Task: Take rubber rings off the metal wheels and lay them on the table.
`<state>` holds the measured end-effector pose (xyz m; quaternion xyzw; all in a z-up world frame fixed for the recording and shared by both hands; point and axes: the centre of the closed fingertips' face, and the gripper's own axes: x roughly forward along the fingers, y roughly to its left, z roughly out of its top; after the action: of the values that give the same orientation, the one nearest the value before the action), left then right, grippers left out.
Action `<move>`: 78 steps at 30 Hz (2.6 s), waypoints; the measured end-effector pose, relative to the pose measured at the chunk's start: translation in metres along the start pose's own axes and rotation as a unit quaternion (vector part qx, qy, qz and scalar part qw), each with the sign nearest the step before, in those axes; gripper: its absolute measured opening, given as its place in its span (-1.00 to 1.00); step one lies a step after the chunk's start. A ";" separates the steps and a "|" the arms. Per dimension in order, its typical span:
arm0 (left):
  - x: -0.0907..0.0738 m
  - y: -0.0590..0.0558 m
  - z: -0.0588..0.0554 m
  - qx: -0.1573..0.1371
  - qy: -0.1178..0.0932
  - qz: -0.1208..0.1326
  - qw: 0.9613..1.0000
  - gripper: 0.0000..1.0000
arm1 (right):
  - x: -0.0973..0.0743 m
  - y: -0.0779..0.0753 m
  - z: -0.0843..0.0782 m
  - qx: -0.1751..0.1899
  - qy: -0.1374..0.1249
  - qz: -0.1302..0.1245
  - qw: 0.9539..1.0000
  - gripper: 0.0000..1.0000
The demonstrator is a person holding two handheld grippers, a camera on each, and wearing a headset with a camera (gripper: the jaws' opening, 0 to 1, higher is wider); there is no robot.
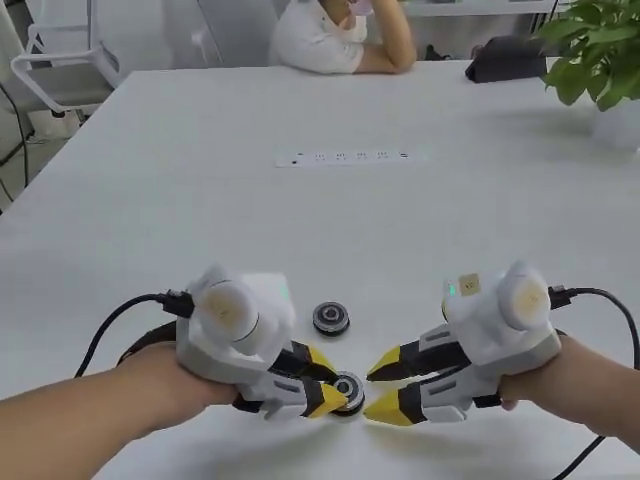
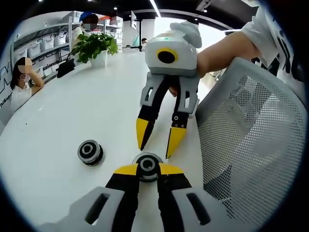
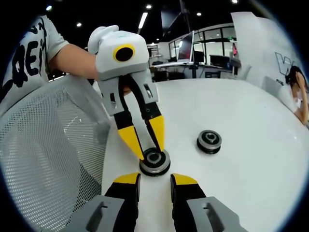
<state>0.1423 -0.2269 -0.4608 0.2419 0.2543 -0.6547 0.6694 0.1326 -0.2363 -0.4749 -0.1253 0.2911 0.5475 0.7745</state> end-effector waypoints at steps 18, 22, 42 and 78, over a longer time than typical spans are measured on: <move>0.002 0.003 0.001 0.004 0.003 0.029 1.000 -0.85 | 0.010 0.001 0.005 0.002 0.002 -0.008 1.000 -0.50; 0.002 0.003 0.001 0.001 0.001 0.032 0.999 -0.85 | 0.010 -0.002 0.006 -0.003 0.006 -0.021 1.000 -0.49; 0.002 0.003 0.001 -0.016 -0.011 0.038 0.999 -0.86 | 0.005 -0.003 -0.002 0.025 0.008 -0.018 0.999 -0.74; 0.002 0.002 0.001 -0.006 -0.007 0.043 0.999 -0.87 | -0.006 -0.010 0.001 0.172 -0.040 -0.014 0.984 -1.00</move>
<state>0.1443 -0.2289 -0.4611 0.2440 0.2431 -0.6251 0.7004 0.1405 -0.2441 -0.4720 0.0274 0.3482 0.4830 0.8029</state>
